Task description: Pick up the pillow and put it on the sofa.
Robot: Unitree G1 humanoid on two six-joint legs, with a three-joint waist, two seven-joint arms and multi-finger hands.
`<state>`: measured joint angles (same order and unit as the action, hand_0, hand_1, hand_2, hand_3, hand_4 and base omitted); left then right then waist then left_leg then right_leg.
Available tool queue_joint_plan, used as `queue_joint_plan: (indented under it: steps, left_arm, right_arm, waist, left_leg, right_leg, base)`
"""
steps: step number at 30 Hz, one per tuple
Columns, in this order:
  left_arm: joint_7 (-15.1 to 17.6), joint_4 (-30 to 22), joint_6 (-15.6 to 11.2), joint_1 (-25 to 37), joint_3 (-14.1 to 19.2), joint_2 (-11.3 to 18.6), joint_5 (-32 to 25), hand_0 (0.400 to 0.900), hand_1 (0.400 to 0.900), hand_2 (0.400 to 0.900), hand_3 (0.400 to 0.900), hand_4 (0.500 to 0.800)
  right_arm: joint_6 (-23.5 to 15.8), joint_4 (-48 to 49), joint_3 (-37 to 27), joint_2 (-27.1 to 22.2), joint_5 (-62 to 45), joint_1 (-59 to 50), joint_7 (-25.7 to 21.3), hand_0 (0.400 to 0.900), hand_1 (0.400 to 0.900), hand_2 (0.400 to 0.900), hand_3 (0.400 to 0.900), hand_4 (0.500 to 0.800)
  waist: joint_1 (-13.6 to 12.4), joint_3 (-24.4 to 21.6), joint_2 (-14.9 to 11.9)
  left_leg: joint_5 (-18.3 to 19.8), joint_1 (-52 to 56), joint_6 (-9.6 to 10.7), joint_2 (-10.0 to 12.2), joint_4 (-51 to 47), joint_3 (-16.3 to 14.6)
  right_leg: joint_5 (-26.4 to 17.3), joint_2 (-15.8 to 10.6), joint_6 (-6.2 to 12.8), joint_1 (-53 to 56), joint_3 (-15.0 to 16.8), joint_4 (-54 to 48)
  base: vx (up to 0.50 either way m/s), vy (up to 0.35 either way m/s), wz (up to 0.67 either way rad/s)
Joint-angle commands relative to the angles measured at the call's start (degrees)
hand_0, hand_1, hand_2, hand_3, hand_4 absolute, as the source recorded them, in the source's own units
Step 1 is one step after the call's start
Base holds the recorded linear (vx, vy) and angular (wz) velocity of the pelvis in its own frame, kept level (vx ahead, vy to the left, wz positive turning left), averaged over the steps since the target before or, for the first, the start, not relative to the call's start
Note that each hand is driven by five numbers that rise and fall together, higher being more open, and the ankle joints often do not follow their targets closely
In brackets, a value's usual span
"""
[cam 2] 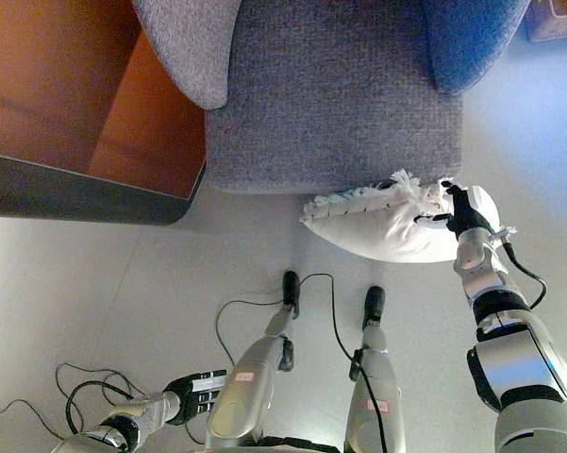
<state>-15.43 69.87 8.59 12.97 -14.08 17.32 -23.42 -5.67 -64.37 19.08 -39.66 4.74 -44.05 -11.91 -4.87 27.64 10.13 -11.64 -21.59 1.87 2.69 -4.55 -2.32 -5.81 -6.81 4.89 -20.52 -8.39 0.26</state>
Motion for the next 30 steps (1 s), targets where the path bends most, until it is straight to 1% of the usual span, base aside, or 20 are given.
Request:
queue_joint_plan:
  steps: [1,15,17,20,23,24,25,26,27,30]
  left_arm:
    - [0.24,2.75,1.05,-2.08,-3.44,0.49,-1.23,0.900,0.900,0.900,0.900,0.800]
    - [0.93,1.69,-0.34,-2.46,-4.11,0.26,-0.47,0.900,0.900,0.900,0.900,0.800]
    - [1.02,1.68,-0.57,-2.54,-4.19,0.21,-0.31,0.900,0.900,0.900,0.900,0.800]
    - [1.26,1.34,-0.58,-2.47,-4.37,0.37,-0.13,0.900,0.900,0.900,0.900,0.800]
    - [1.15,1.04,-0.31,-2.37,-4.48,0.39,0.03,0.900,0.900,0.900,0.900,0.800]
    - [1.08,1.04,-0.53,-2.49,-4.62,0.43,0.04,0.900,0.900,0.900,0.900,0.800]
    - [1.03,1.12,-0.65,-2.55,-4.59,0.45,0.10,0.900,0.900,0.900,0.900,0.800]
    - [1.02,1.12,-0.83,-2.66,-4.60,0.50,0.24,0.900,0.900,0.900,0.900,0.800]
    - [1.10,1.06,-0.83,-2.66,-4.69,0.50,0.11,0.900,0.900,0.900,0.900,0.800]
    - [1.39,0.79,-0.90,-2.62,-4.99,0.45,0.13,0.900,0.900,0.900,0.900,0.800]
  right_arm:
    - [-0.83,5.77,3.29,-6.28,-2.23,-7.40,-0.65,0.900,0.900,0.900,0.900,0.800]
    - [3.12,9.55,5.13,-5.93,-7.11,-13.61,2.83,0.900,0.900,0.900,0.900,0.800]
    - [3.91,9.85,5.29,-5.85,-7.67,-14.16,3.89,0.900,0.900,0.900,0.900,0.800]
    - [5.33,10.19,5.87,-5.82,-8.09,-15.22,7.18,0.900,0.900,0.900,0.900,0.800]
    - [5.29,10.00,6.53,-5.88,-9.13,-15.90,8.48,0.900,0.900,0.900,0.900,0.800]
    - [5.19,9.94,6.66,-5.81,-9.32,-16.02,8.48,0.800,0.800,0.800,0.800,0.740]
    - [5.00,9.76,6.69,-5.79,-9.50,-16.24,8.68,0.559,0.559,0.559,0.559,0.595]
    - [4.78,9.77,6.72,-5.72,-9.63,-16.39,8.58,0.516,0.516,0.516,0.516,0.569]
    - [5.07,10.00,6.76,-5.61,-9.86,-16.61,8.53,0.400,0.400,0.400,0.400,0.500]
    - [5.44,9.98,6.61,-5.43,-10.37,-16.88,8.53,0.400,0.400,0.400,0.400,0.500]
  waist:
    - [0.03,0.91,-1.35]
    - [-0.81,2.15,-0.59]
    - [-0.94,2.15,-0.56]
    - [-1.23,2.15,-0.49]
    - [-1.42,2.15,-0.30]
    - [-1.48,2.15,-0.23]
    - [-1.51,2.15,-0.19]
    - [-1.58,2.15,-0.17]
    - [-1.61,2.15,-0.18]
    - [-1.76,2.15,-0.19]
  left_leg:
    - [3.87,-0.18,0.24,-4.74,0.24,1.59]
    - [3.40,-1.43,0.40,-4.63,0.69,1.58]
    - [3.35,-1.81,0.42,-4.54,0.79,1.51]
    - [3.26,-2.31,0.49,-4.46,0.99,1.63]
    - [3.30,-2.66,0.50,-4.40,1.27,1.70]
    - [3.42,-2.76,0.46,-4.40,1.46,1.72]
    - [3.49,-2.80,0.42,-4.37,1.56,1.74]
    - [3.55,-2.84,0.45,-4.32,1.71,1.75]
    - [3.59,-2.90,0.46,-4.29,1.85,1.72]
    - [3.60,-3.07,0.47,-4.24,2.01,1.72]
  right_leg:
    - [3.08,-0.56,0.19,-5.59,-1.47,7.66]
    - [3.08,-0.98,0.26,-7.20,-2.14,8.61]
    - [3.08,-1.05,0.29,-7.64,-2.26,8.80]
    - [3.18,-1.10,0.24,-8.15,-2.56,9.12]
    - [3.33,-1.16,0.12,-8.50,-2.78,9.38]
    - [3.49,-1.14,0.05,-8.62,-2.85,9.60]
    - [3.59,-1.12,-0.01,-8.74,-2.88,9.80]
    - [3.68,-1.15,-0.03,-8.78,-3.00,9.96]
    - [3.75,-1.15,-0.05,-8.87,-3.06,10.12]
    - [3.83,-1.13,-0.11,-8.98,-3.22,10.23]
  base:
    - [0.00,0.016,0.06]
    - [0.00,0.002,0.01]
    - [0.00,0.000,0.00]
    - [0.00,0.000,0.00]
    - [0.00,0.000,0.00]
    - [0.00,0.000,0.00]
    - [0.00,0.000,0.00]
    - [0.00,0.000,0.00]
    - [0.00,0.000,0.00]
    - [0.00,0.000,0.00]
